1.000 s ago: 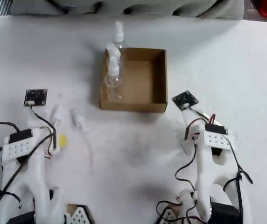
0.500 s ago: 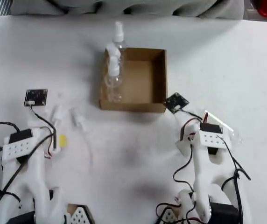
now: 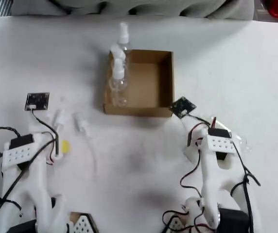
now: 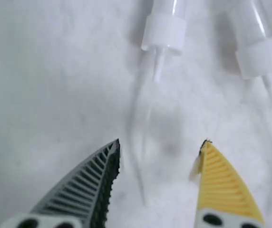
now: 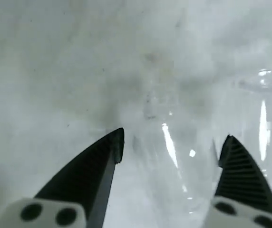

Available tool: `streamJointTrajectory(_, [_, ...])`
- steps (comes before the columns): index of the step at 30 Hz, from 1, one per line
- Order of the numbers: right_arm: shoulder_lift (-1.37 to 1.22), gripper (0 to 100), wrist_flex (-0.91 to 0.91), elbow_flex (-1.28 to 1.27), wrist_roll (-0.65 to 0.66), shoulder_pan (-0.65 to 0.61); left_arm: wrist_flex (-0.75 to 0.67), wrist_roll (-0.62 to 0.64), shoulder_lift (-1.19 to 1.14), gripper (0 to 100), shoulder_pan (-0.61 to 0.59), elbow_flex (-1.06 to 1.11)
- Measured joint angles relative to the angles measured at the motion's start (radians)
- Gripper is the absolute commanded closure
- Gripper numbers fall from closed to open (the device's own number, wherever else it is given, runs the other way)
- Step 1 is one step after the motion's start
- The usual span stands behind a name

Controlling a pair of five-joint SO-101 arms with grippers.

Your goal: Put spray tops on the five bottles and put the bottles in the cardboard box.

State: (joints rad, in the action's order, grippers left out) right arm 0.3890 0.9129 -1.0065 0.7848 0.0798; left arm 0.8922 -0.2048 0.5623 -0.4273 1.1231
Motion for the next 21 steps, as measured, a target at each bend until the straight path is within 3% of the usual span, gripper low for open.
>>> streamJointTrajectory(11, [-0.137,68.5,0.003,0.08,-0.003,0.0,0.0,0.0,0.0,74,0.0,0.0])
streamJointTrajectory(21, [-0.066,68.7,0.167,0.114,0.092,0.002,0.0,0.0,0.0,74,0.0,0.0])
